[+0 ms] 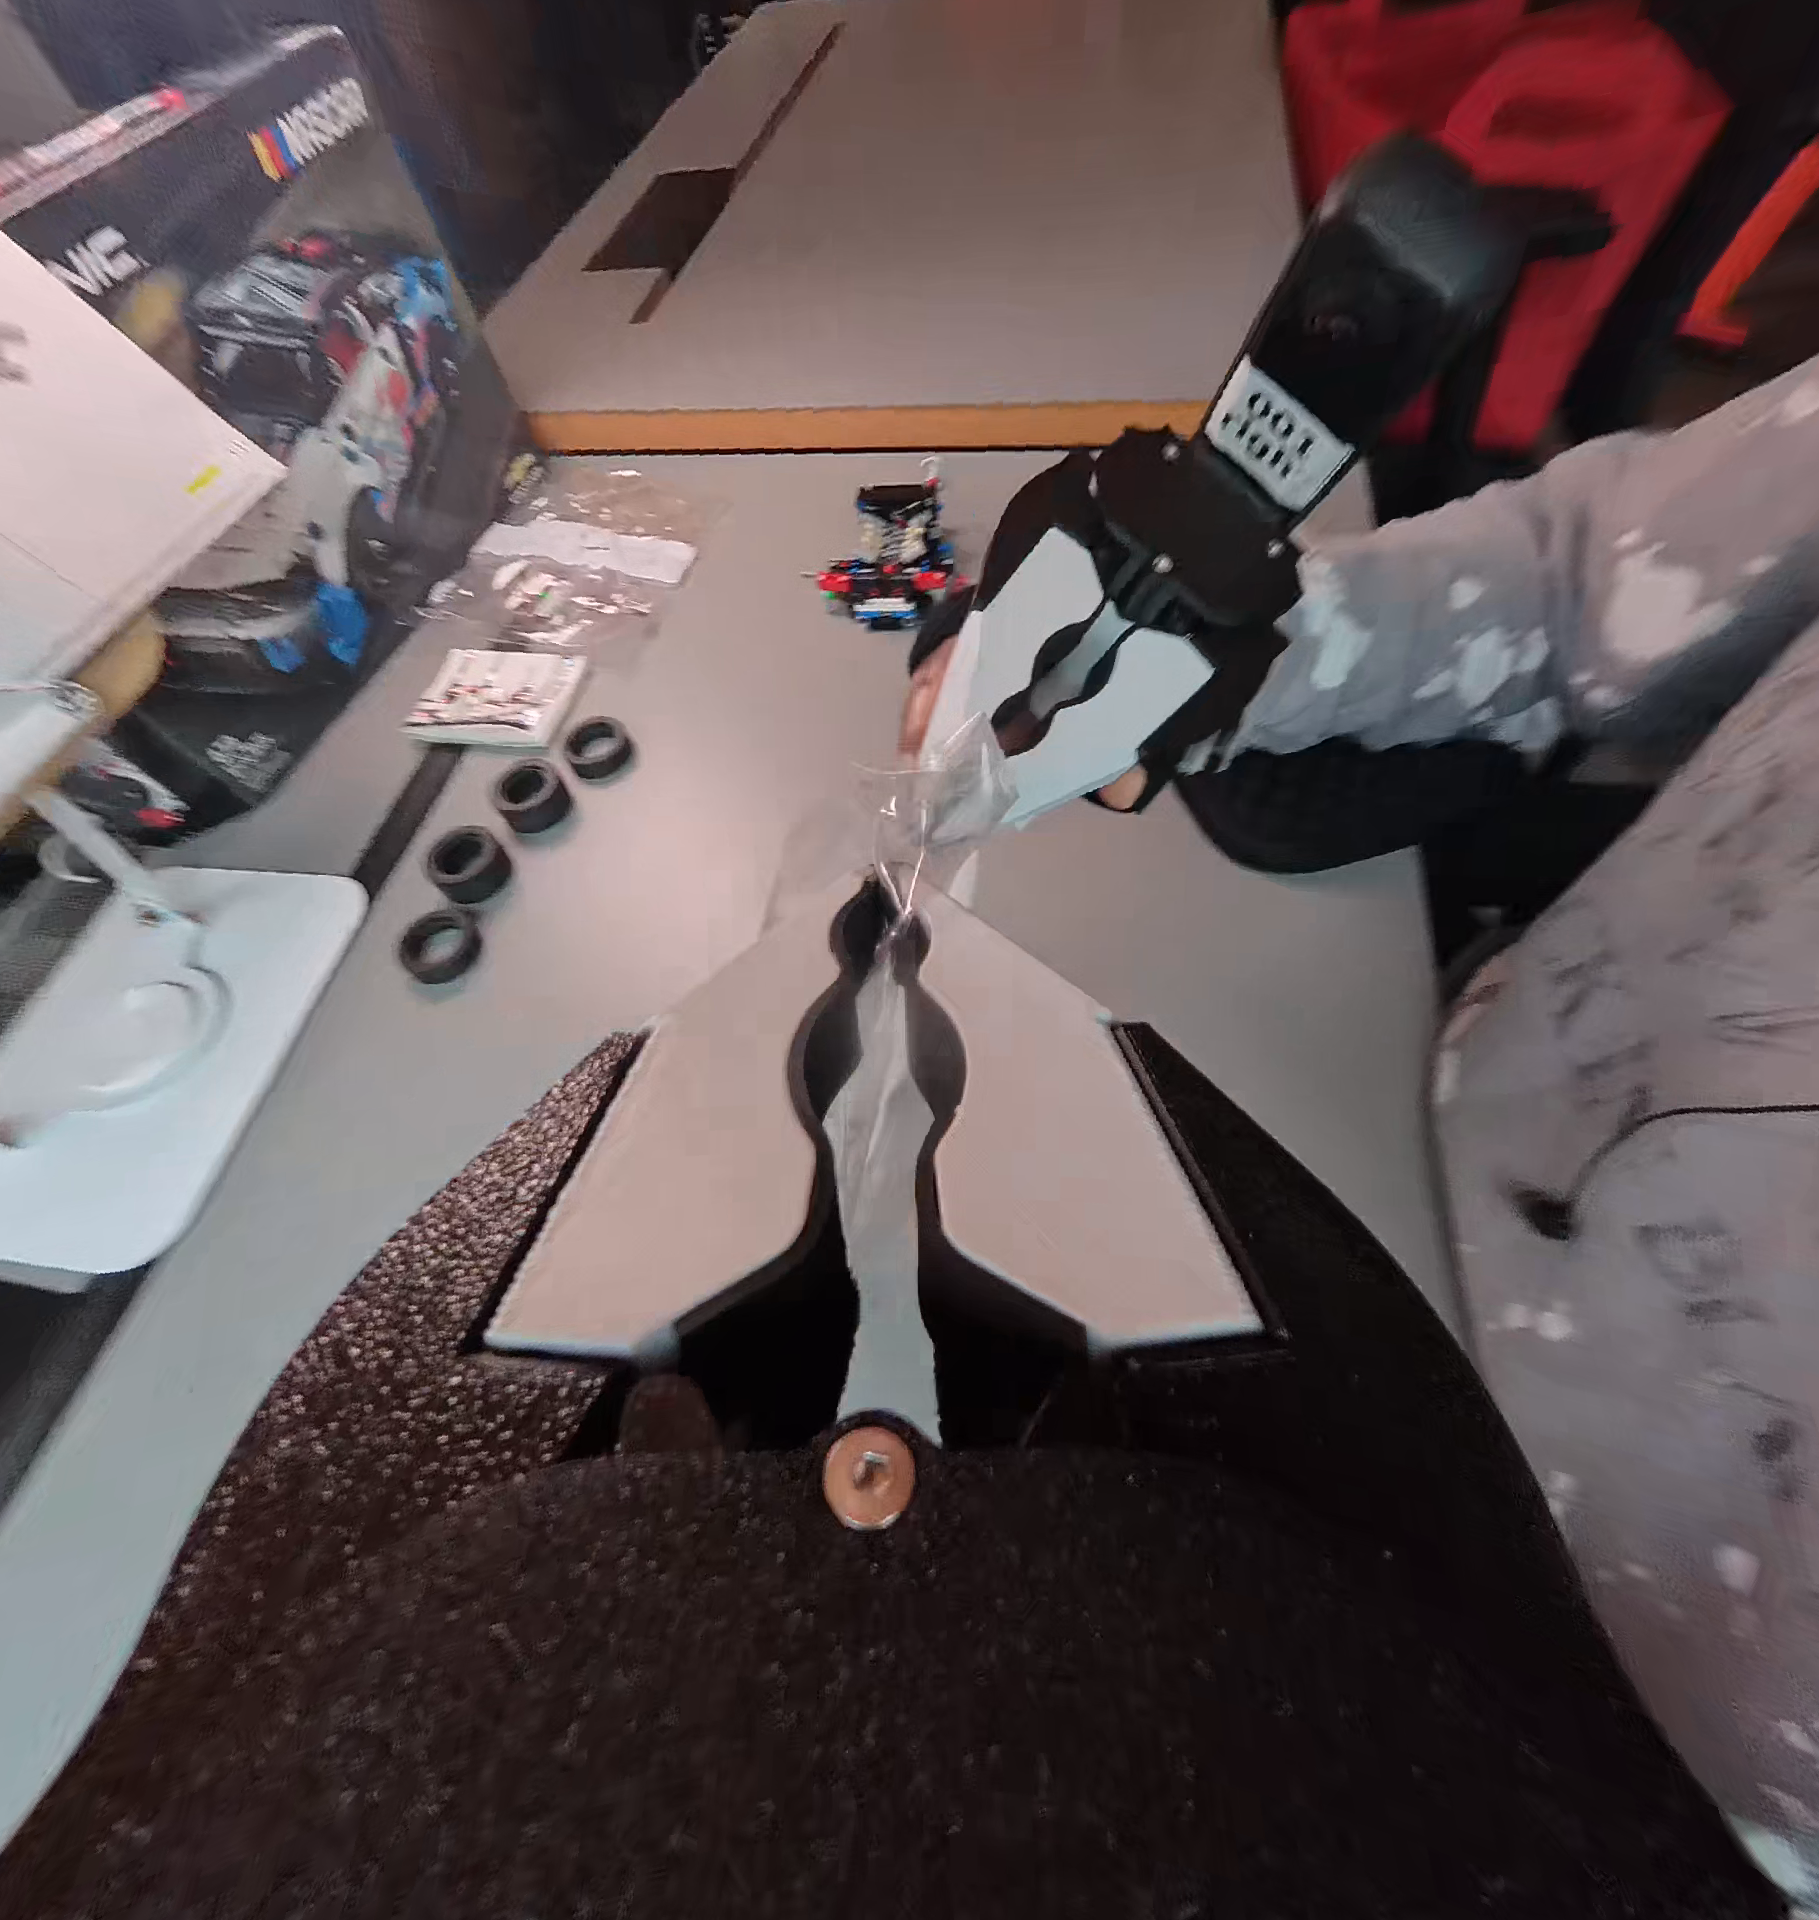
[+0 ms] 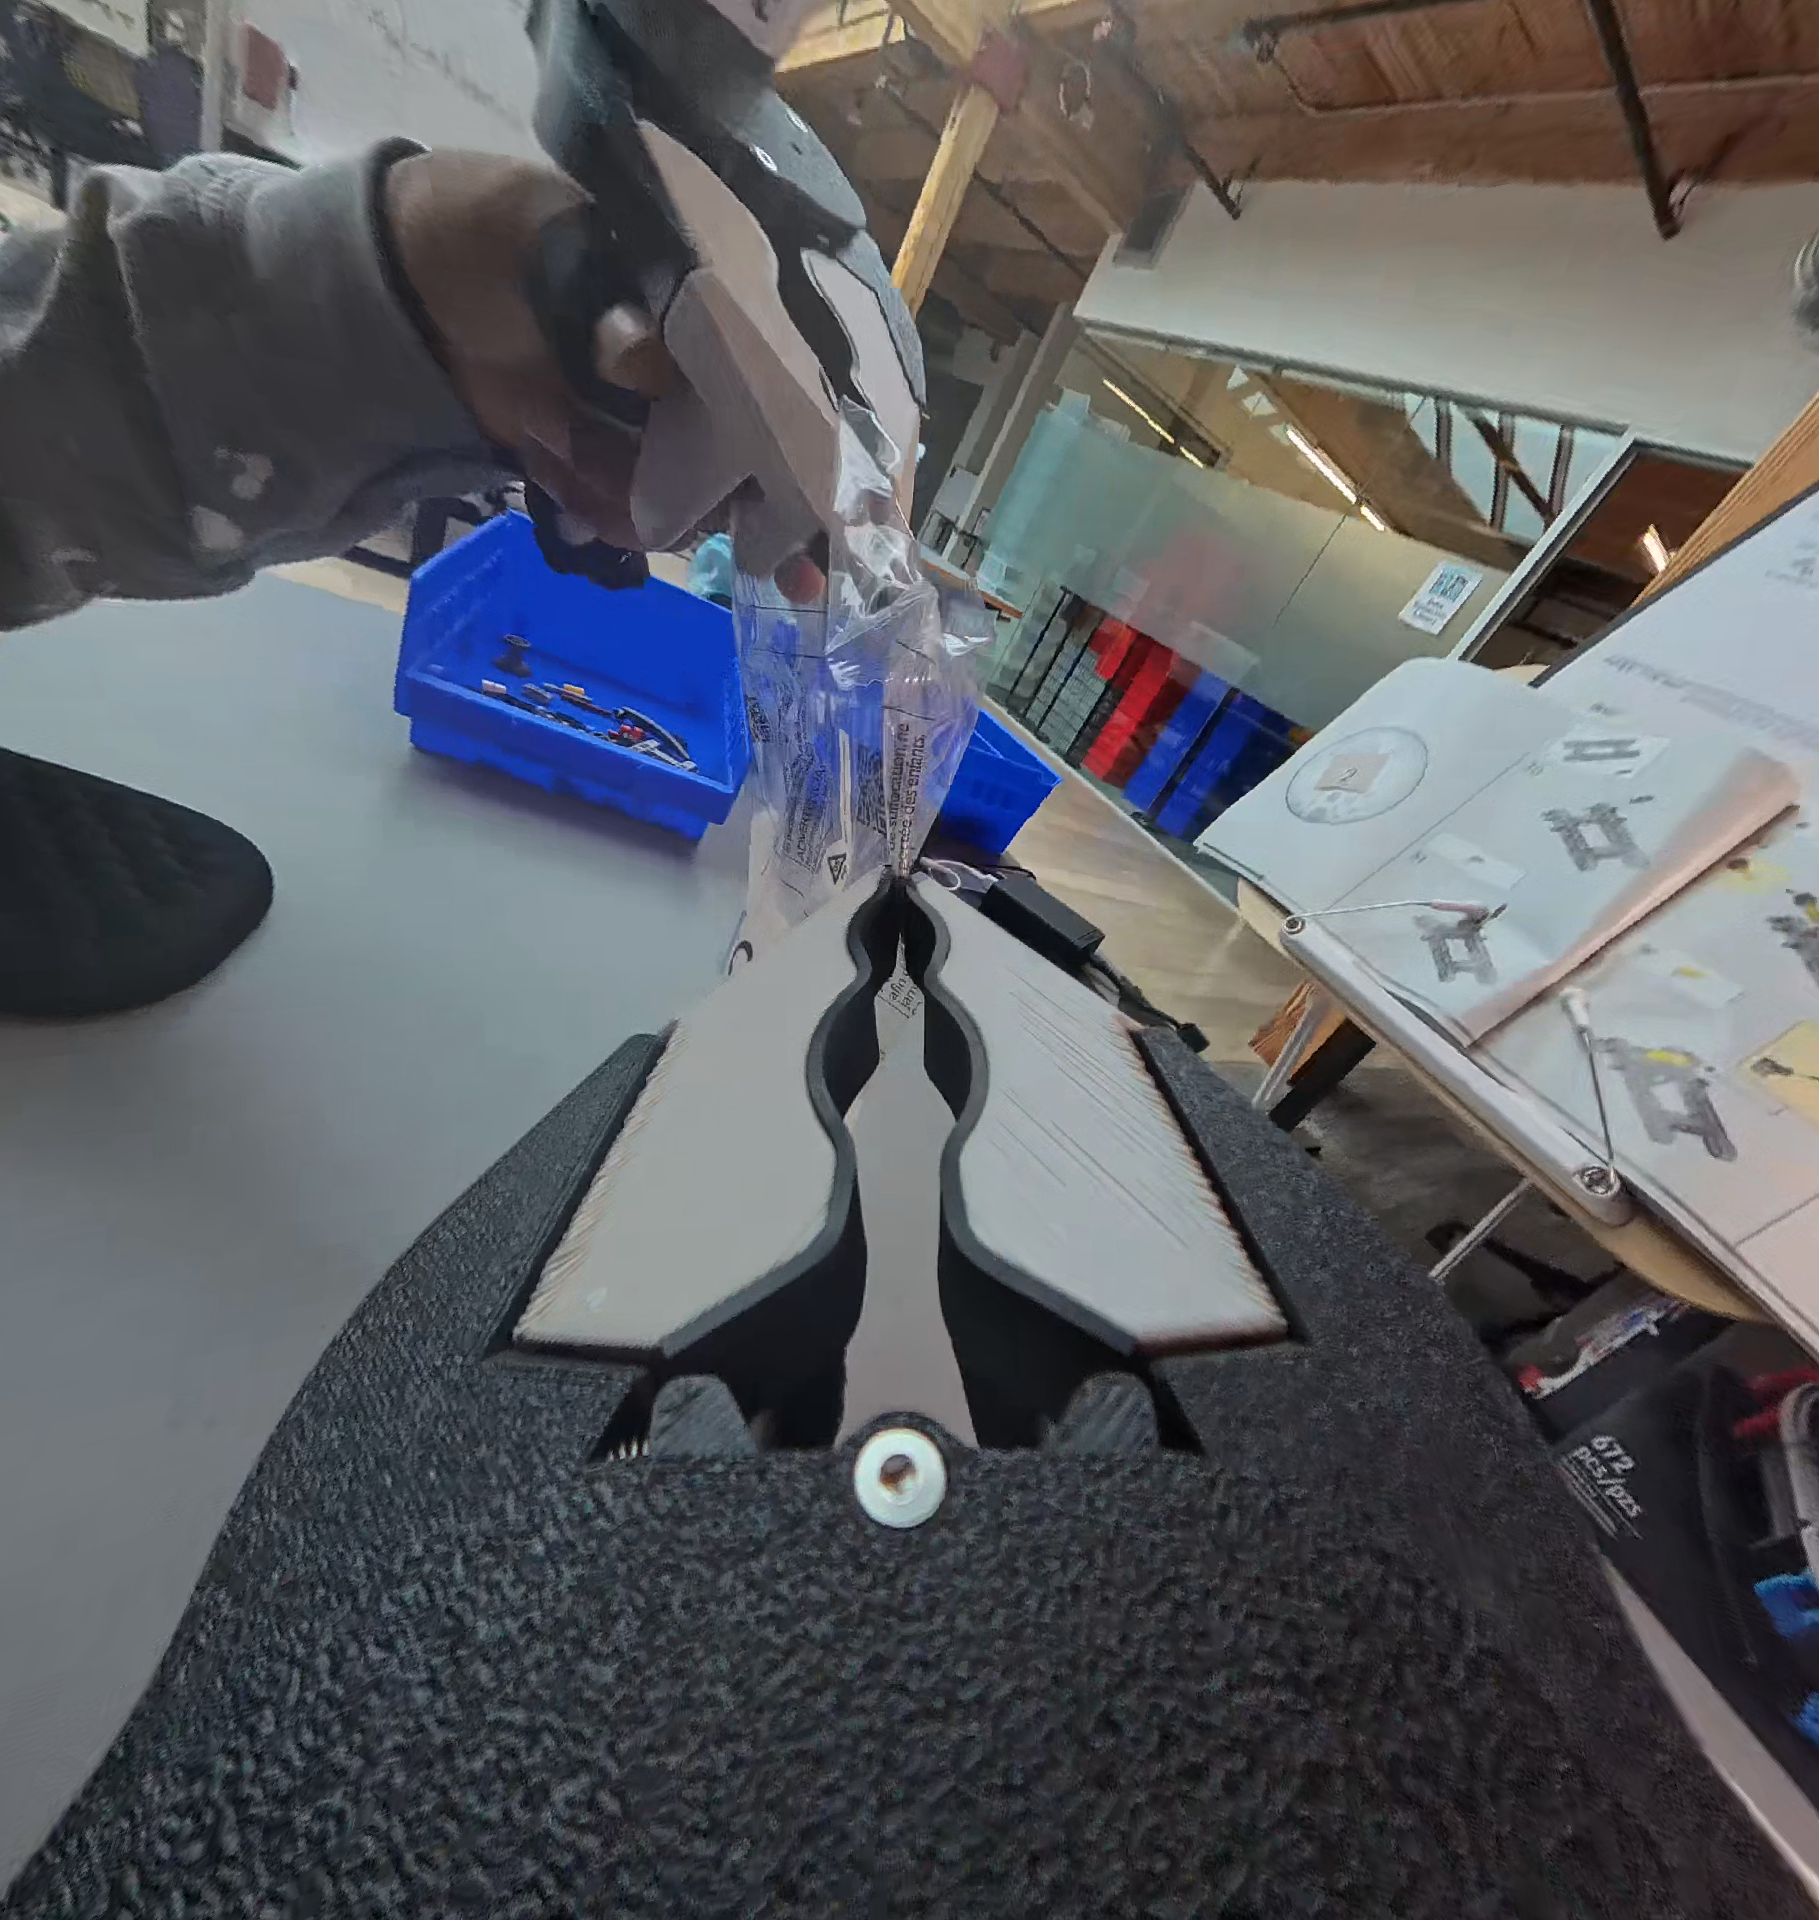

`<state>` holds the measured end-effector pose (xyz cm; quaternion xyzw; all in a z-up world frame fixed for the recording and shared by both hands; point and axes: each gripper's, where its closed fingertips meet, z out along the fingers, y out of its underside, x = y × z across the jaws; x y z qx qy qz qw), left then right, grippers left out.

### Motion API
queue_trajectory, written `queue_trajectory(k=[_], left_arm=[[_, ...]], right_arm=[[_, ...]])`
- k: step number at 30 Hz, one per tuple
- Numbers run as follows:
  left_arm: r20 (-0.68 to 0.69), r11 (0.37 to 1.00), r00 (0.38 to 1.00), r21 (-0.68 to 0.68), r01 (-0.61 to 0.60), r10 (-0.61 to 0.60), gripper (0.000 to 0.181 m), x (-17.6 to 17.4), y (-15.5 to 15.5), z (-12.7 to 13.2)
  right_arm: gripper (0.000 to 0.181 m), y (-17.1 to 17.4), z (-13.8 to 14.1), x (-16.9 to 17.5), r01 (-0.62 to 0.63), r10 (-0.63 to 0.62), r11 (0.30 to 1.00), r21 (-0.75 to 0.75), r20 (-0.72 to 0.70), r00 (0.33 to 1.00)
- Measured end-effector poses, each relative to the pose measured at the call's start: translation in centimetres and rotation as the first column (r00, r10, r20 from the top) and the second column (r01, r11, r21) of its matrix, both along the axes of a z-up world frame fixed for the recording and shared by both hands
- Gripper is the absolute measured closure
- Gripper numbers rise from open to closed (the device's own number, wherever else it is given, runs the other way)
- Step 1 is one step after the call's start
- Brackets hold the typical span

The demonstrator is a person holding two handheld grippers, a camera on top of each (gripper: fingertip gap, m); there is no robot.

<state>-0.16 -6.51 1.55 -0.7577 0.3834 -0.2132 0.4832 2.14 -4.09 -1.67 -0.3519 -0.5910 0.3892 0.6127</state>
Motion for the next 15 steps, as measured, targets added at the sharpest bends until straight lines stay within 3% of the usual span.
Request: queue_trajectory(k=[2, 4, 7, 11, 13, 15], left_arm=[[0.099, 0.991, 0.995, -0.134, 0.023, -0.009, 0.181, -0.3, -0.4, -0.4], [0.067, 0.991, 0.997, -0.133, -0.019, 0.028, 0.181, -0.9, 0.0, -0.7], [-0.163, 0.991, 0.983, 0.114, -0.069, 0.087, 0.176, -1.5, 0.4, 0.0], [-0.443, 0.898, 0.88, 0.438, 0.042, 0.175, 0.154, -0.8, 0.3, 1.9], [-0.532, 0.836, 0.82, 0.534, 0.13, 0.212, 0.153, 0.0, 0.2, 2.6], [-0.608, 0.814, 0.751, 0.556, 0.17, 0.258, 0.152, -0.1, 0.5, 2.7]], right_arm=[[0.181, -0.5, -0.3, -0.1, -0.032, 0.032, 0.999, -0.017, 0.016, 0.999], [0.181, -0.7, -0.6, -0.4, -0.046, 0.05, 0.997, -0.064, 0.051, 0.997], [0.181, -0.7, -0.5, -0.6, -0.047, 0.063, 0.986, -0.162, 0.091, 0.994], [0.181, -0.5, 0.3, -1.0, -0.014, 0.062, 0.955, -0.295, 0.155, 0.986], [0.181, -0.6, 0.6, -1.4, 0.007, 0.061, 0.94, -0.34, 0.189, 0.98], [0.181, -0.9, 1.1, -1.8, 0.008, 0.07, 0.933, -0.359, 0.205, 0.976]])
